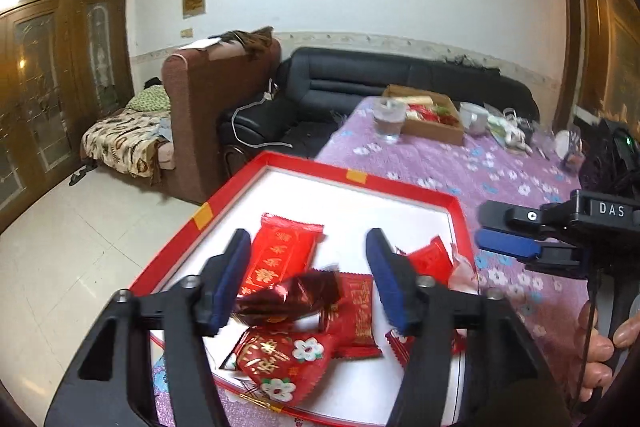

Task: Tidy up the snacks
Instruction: 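Return both tools to the remaining snacks on the tablecloth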

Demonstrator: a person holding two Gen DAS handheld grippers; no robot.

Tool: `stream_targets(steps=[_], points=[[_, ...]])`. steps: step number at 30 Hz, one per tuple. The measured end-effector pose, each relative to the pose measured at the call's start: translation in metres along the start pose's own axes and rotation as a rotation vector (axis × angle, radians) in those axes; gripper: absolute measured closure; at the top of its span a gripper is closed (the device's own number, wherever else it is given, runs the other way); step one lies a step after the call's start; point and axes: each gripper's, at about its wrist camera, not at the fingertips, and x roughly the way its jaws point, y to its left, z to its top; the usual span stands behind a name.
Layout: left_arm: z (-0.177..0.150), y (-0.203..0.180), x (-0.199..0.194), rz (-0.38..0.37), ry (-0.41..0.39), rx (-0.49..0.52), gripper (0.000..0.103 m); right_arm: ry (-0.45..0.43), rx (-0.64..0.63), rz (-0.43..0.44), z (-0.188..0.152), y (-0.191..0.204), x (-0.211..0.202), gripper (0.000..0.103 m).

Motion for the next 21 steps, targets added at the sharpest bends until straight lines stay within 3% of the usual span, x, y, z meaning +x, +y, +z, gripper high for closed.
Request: stream_targets(steps=[8, 11, 14, 19, 21], points=[[0.004, -0.010, -0.004, -0.039, -0.011, 0.002, 0.041, -0.125, 0.070, -0.038, 0.015, -0.029, -0.063, 0.054], [0.007, -0.022, -0.009, -0.076, -0.030, 0.019, 0.040, -0.200, 0.086, -0.080, 0.023, -0.044, -0.108, 0.053], [0.010, -0.039, -0.017, -0.109, -0.058, 0.040, 0.029, -0.293, 0.121, -0.126, 0.028, -0.064, -0.162, 0.050], [0.010, -0.073, -0.022, -0.144, -0.079, 0.126, 0.028, -0.403, 0.210, -0.203, 0.036, -0.103, -0.239, 0.046], [0.006, -0.086, -0.017, -0.155, -0.057, 0.172, 0.028, -0.432, 0.255, -0.188, 0.033, -0.122, -0.256, 0.045]])
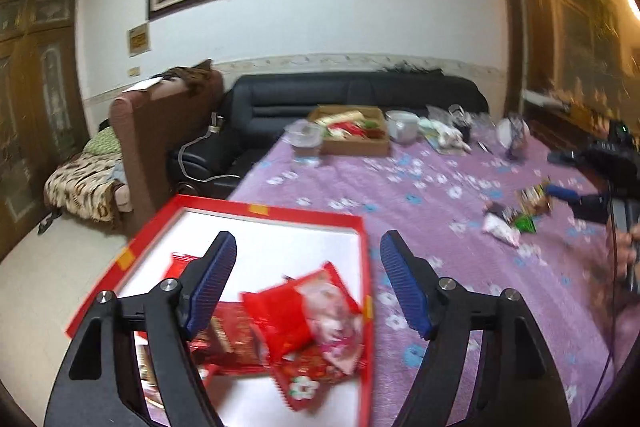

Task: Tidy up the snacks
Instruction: 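Return both tools to the remaining snacks on the tablecloth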

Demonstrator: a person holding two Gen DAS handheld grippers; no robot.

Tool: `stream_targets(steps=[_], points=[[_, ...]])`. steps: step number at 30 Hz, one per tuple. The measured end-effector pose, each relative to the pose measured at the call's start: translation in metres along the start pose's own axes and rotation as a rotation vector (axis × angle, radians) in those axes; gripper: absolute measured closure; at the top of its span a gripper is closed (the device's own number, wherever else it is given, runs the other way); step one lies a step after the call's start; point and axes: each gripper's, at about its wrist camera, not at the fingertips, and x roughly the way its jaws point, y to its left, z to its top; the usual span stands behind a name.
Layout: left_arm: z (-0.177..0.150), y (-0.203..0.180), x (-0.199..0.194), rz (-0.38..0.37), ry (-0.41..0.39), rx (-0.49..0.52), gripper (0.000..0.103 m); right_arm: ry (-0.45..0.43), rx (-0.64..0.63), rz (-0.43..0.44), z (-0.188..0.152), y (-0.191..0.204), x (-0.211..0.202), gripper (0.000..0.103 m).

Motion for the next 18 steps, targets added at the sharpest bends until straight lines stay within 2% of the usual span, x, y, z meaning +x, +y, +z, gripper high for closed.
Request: stream_targets(steps=[2, 6, 8, 12, 15, 17, 18], points=[[-0.005, -0.009, 0.009, 0.051, 0.020, 0.073, 0.028, 0.012, 0.067, 0.032, 0.002, -0.016, 0.001, 0.044], [-0.018, -0.002, 0.035, 0.242, 0.066, 0.210, 0.028, 0.054, 0.100, 0.041, 0.001, -0.024, 0.010, 0.044], [-0.022, 0.018, 0.057, 0.348, 0.152, 0.231, 0.028, 0.058, 0.104, 0.041, 0.000, -0.024, 0.013, 0.044], [-0.014, 0.052, 0.074, 0.397, 0.220, 0.171, 0.025, 0.048, 0.094, -0.022, 0.000, -0.019, 0.012, 0.041], [-0.003, 0.067, 0.081, 0.479, 0.256, 0.208, 0.026, 0.061, 0.070, -0.152, 0.010, -0.012, 0.024, 0.039], [0.002, 0.076, 0.078, 0.470, 0.244, 0.170, 0.026, 0.089, 0.039, -0.226, 0.016, -0.008, 0.037, 0.035], [0.005, 0.081, 0.070, 0.438, 0.219, 0.116, 0.026, 0.098, 0.021, -0.268, 0.020, -0.008, 0.045, 0.035]])
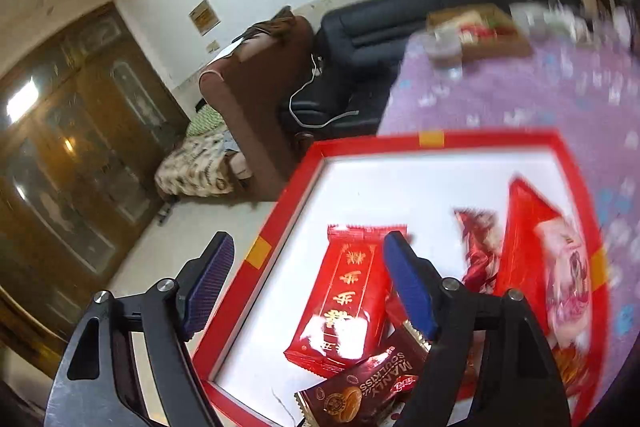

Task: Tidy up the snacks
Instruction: 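Return both tools to the remaining snacks on the tablecloth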

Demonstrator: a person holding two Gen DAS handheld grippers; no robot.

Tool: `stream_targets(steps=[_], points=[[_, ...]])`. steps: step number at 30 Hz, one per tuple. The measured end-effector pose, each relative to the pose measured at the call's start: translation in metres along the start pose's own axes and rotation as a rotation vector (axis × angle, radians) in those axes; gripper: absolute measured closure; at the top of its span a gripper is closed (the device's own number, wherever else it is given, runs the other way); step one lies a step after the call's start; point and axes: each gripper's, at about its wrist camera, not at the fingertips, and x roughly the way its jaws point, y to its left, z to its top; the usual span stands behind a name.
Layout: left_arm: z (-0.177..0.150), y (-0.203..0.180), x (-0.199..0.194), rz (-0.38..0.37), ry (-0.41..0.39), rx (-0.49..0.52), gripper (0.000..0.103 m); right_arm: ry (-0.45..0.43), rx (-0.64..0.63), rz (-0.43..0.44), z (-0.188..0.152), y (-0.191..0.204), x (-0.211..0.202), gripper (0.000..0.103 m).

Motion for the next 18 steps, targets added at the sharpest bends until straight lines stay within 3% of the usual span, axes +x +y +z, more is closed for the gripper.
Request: stream_targets(steps=[3, 5, 7, 9, 11, 13, 14, 16, 18], points=[[0.001, 0.010, -0.016, -0.078, -0.040, -0.092, 0.025, 0.000, -0.034, -0.076, 0.007, 0.002, 0.024, 0.035], [0.001, 0.007, -0.027, -0.118, -0.067, -0.108, 0.025, 0.018, -0.064, -0.124, 0.005, 0.000, 0.042, 0.035], [0.004, -0.002, -0.040, -0.165, -0.097, -0.098, 0.025, 0.049, -0.083, -0.116, -0.002, -0.001, 0.051, 0.035], [0.008, -0.016, -0.055, -0.221, -0.123, -0.083, 0.025, 0.122, -0.132, -0.057, -0.008, 0.007, 0.055, 0.037], [0.012, -0.028, -0.064, -0.288, -0.136, -0.067, 0.025, 0.326, -0.158, 0.115, -0.026, 0.016, 0.064, 0.047], [0.014, -0.046, -0.077, -0.368, -0.148, -0.022, 0.025, 0.447, -0.212, 0.242, -0.047, 0.030, 0.059, 0.049], [0.014, -0.050, -0.081, -0.379, -0.151, -0.007, 0.025, 0.458, -0.246, 0.270, -0.052, 0.036, 0.052, 0.047], [0.012, -0.065, -0.090, -0.407, -0.158, 0.042, 0.025, 0.394, -0.301, 0.286, -0.052, 0.043, 0.028, 0.047], [0.010, -0.076, -0.096, -0.428, -0.149, 0.063, 0.025, 0.262, -0.303, 0.211, -0.039, 0.036, 0.002, 0.037]])
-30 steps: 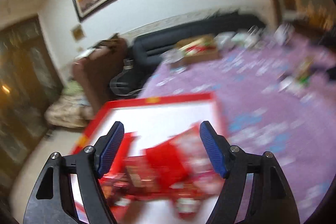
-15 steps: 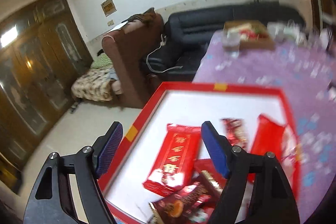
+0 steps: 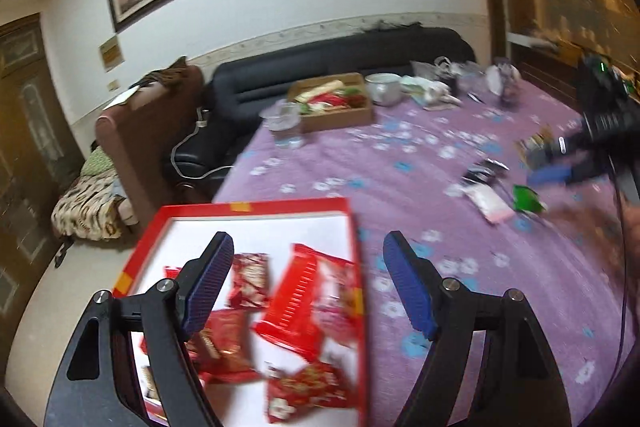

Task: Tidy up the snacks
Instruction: 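Return both tools to the remaining snacks on the tablecloth, then grasp the green candy with the right tool while the left tool grasps the white heart-print packet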

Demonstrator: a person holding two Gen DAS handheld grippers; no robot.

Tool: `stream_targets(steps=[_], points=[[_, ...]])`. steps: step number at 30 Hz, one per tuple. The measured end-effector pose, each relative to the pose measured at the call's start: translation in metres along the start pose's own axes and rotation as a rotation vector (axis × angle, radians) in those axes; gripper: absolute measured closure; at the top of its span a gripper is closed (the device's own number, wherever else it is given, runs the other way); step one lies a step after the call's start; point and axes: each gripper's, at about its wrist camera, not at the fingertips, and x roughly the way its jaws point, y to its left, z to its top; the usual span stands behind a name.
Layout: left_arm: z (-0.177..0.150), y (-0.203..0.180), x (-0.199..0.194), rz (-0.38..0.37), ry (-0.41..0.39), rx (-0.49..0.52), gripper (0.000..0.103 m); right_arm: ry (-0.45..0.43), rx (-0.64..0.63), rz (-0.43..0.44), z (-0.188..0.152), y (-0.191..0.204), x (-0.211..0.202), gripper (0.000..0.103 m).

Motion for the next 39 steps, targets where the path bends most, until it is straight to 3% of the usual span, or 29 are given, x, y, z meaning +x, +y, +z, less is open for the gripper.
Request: stream_targets(steps=[1, 3, 5, 8, 14, 18, 21, 26, 32, 36, 39], points=[[0.000, -0.004, -0.001, -0.012, 0.007, 0.004, 0.025, -0.051, 0.018, -0.059, 0.002, -0.006, -0.012, 0.032], [-0.001, -0.013, 0.000, -0.037, 0.029, 0.012, 0.026, -0.141, 0.076, -0.201, 0.002, -0.027, -0.034, 0.032], [-0.002, -0.021, 0.001, -0.050, 0.044, 0.019, 0.026, -0.178, 0.145, -0.288, 0.000, -0.049, -0.044, 0.031], [0.000, -0.036, 0.006, -0.080, 0.073, 0.026, 0.026, -0.134, 0.183, -0.291, -0.002, -0.066, -0.036, 0.031], [0.007, -0.057, 0.024, -0.114, 0.136, 0.001, 0.026, -0.038, 0.019, -0.378, -0.006, -0.027, 0.004, 0.035], [0.010, -0.065, 0.034, -0.120, 0.158, -0.027, 0.026, -0.027, -0.191, -0.597, -0.023, 0.002, 0.034, 0.041], [0.014, -0.069, 0.041, -0.123, 0.174, -0.047, 0.026, -0.034, -0.307, -0.727, -0.031, 0.013, 0.049, 0.057], [0.031, -0.087, 0.053, -0.124, 0.170, -0.035, 0.026, -0.101, -0.128, -0.598, -0.012, -0.014, 0.016, 0.060], [0.045, -0.136, 0.075, -0.175, 0.197, 0.033, 0.026, -0.336, 0.173, -0.288, 0.006, -0.061, -0.061, 0.060], [0.047, -0.163, 0.095, -0.193, 0.244, 0.028, 0.026, -0.418, 0.259, -0.253, 0.006, -0.077, -0.082, 0.060], [0.045, -0.174, 0.108, -0.203, 0.268, 0.005, 0.026, -0.422, 0.275, -0.237, 0.008, -0.078, -0.084, 0.060]])
